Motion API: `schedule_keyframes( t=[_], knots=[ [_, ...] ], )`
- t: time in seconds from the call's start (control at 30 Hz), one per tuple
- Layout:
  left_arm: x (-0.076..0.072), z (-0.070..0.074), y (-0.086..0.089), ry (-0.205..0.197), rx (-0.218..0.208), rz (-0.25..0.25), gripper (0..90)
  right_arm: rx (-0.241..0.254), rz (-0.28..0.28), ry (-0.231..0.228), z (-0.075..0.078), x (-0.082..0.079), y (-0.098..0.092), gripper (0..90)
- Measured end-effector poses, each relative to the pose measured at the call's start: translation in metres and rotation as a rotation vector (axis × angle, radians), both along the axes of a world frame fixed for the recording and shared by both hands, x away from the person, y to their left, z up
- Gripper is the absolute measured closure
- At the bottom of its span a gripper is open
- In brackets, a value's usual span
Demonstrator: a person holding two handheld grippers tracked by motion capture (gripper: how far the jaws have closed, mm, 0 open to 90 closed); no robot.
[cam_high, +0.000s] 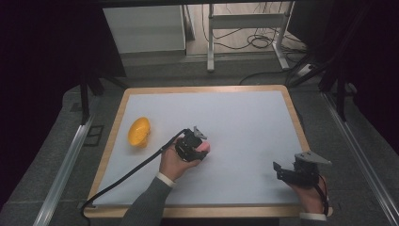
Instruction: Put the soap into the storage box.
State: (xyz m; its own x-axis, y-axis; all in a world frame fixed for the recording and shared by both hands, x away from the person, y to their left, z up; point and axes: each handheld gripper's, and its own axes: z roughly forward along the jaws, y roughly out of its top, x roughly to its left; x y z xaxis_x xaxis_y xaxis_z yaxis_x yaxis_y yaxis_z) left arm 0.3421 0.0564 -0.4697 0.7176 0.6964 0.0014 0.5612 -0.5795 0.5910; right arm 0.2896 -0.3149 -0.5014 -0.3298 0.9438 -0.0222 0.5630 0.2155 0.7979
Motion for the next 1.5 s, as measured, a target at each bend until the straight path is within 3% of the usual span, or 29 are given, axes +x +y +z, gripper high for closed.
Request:
schedule_keyframes(
  t=[0.13,0.27,0.87,1.5],
  knots=[
    [0.001,0.005,0.006,-0.006,0.008,0.007,60.4,0.001,-0.002,0.000,0.000,0.000,0.000,11.7],
    [0.002,0.008,0.012,-0.006,-0.018,0.015,60.4,0.000,-0.002,0.000,0.000,0.000,0.000,11.7],
    [0.001,0.010,0.028,-0.017,-0.021,0.041,60.4,-0.004,-0.003,0.005,-0.002,0.001,0.000,11.7],
    [-0.001,0.014,0.056,-0.038,-0.041,0.091,60.4,-0.011,-0.008,-0.003,-0.002,0.001,0.000,11.7]
  ],
)
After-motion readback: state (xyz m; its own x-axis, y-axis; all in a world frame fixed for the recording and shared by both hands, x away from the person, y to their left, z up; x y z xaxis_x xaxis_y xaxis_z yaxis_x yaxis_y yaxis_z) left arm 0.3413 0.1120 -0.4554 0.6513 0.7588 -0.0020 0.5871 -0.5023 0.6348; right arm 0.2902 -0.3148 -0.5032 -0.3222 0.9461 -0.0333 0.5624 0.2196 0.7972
